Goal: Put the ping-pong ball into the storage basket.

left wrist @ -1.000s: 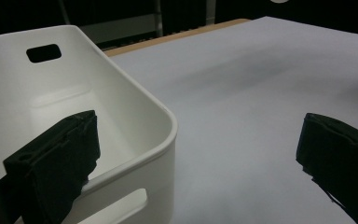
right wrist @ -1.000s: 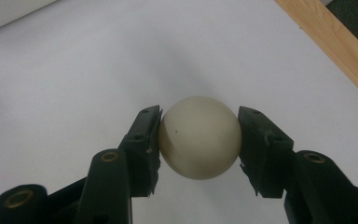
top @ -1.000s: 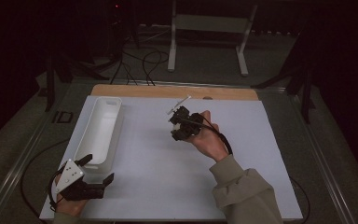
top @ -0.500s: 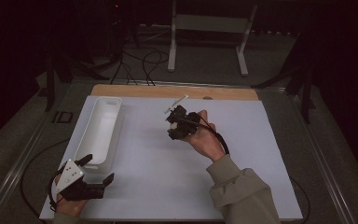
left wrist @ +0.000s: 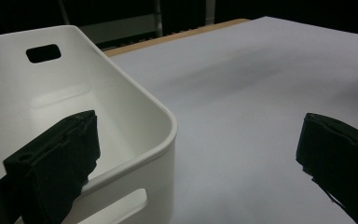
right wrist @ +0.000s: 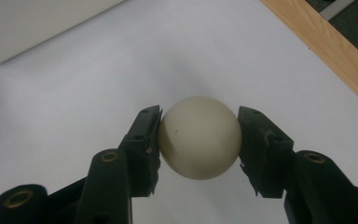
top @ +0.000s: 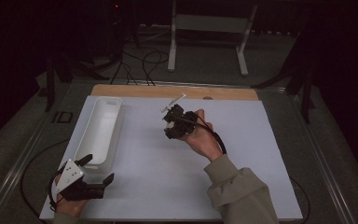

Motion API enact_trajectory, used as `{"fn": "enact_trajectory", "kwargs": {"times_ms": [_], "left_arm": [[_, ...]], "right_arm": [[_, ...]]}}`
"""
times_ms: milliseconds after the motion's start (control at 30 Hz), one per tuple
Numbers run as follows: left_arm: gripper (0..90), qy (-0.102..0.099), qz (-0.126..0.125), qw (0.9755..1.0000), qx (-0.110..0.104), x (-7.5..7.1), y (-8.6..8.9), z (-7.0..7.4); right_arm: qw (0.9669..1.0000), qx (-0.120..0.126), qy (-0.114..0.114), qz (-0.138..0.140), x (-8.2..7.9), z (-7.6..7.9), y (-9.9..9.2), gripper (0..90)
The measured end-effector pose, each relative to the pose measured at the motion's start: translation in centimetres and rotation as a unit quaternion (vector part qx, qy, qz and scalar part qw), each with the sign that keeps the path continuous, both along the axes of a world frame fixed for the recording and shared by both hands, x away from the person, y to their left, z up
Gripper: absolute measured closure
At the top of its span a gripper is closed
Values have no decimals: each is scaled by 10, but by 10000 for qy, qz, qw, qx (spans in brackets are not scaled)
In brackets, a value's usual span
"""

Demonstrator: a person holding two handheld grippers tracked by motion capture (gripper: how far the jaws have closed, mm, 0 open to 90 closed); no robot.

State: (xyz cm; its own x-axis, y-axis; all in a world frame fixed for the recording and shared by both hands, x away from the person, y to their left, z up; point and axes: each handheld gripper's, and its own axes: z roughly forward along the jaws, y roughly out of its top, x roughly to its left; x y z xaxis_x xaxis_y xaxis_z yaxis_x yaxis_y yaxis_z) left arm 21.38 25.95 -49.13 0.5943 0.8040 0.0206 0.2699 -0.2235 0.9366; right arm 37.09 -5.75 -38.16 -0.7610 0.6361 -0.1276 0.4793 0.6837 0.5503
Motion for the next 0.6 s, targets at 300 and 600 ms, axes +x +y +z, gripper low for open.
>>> {"fn": "enact_trajectory", "kwargs": {"times_ms": [300, 600], "left_arm": [[1, 1, -6, 10000, -2, 0, 0, 0], [1, 3, -14, 10000, 16, 0, 0, 0]], "right_arm": [[10000, 48, -23, 52, -1, 5, 6, 503], [9998, 54, -112, 165, -2, 10, 11, 504]]}}
